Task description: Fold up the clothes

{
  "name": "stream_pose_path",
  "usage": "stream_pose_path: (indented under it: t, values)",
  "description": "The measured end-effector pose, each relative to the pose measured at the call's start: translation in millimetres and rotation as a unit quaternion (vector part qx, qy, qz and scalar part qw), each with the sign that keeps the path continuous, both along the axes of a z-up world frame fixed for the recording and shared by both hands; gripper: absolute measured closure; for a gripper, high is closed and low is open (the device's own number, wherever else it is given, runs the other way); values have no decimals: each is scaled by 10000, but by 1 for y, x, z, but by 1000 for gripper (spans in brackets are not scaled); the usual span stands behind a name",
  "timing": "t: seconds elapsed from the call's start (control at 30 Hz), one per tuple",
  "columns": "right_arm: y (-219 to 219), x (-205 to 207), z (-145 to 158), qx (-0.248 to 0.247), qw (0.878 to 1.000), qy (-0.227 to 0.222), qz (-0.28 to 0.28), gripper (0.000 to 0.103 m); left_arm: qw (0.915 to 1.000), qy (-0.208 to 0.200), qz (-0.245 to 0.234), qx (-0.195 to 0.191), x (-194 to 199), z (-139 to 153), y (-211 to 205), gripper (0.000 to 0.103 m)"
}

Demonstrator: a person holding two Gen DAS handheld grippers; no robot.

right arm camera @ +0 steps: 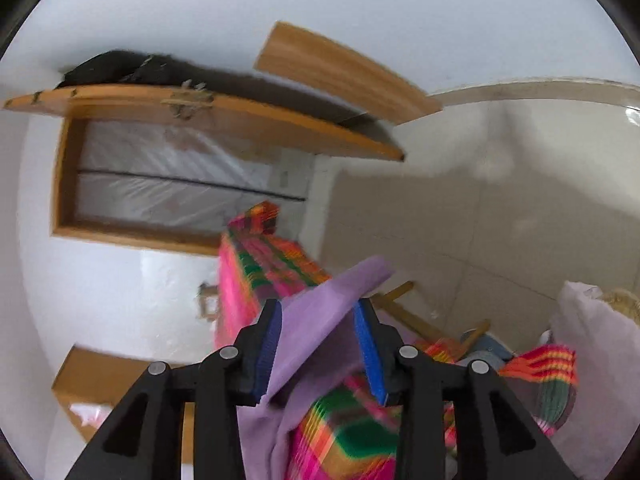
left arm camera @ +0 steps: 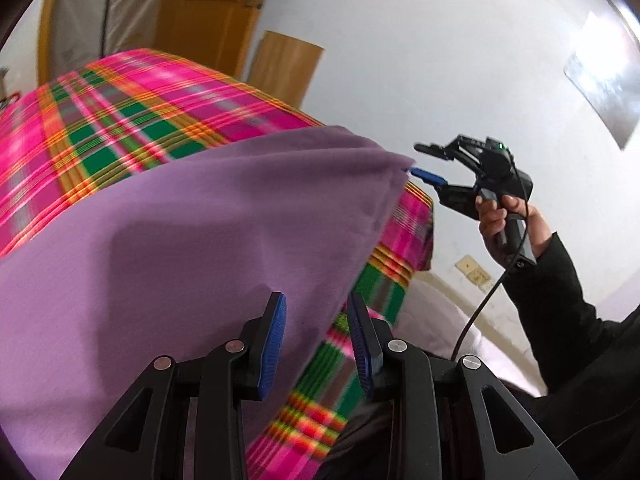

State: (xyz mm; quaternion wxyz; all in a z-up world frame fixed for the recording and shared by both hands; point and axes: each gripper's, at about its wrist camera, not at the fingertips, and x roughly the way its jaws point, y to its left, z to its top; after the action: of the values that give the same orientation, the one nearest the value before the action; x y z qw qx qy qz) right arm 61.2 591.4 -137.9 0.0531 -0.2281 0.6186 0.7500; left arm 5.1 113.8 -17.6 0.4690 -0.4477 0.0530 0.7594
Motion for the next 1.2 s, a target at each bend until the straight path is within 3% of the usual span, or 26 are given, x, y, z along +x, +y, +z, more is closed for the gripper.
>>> stream_pose_path:
  t: [0.13,0.4,0.63,0.7,0.77,0.83,1.03,1.2]
  values:
    - [-20,-5,6,83,9985,184,500,63,9998,77,-151,-131,0,-5,22,70]
    - [-28,-23,11,258,9953,378,859,64,9987,352,-175,-323,3,-3,42,70]
    - [-28,-21,17,391,9933,510,955,72,9952,744,-290,-563,7,-5,65,70]
    - [-28,-21,16,425,9932,497,963,81,9936,871,-337,-639,10,-5,72,71]
    - [-28,-21,15,433,9931,497,969,93,9918,996,-357,-722,12,-5,78,75]
    - [-26,-20,14,424,9933,513,949,98,9903,1080,-376,-787,13,-5,81,88]
    - [-22,-17,16,418,9931,620,899,100,9900,1151,-364,-732,16,1,77,98]
    - [-20,-8,26,462,9923,772,847,100,9907,1191,-532,-392,25,24,65,101]
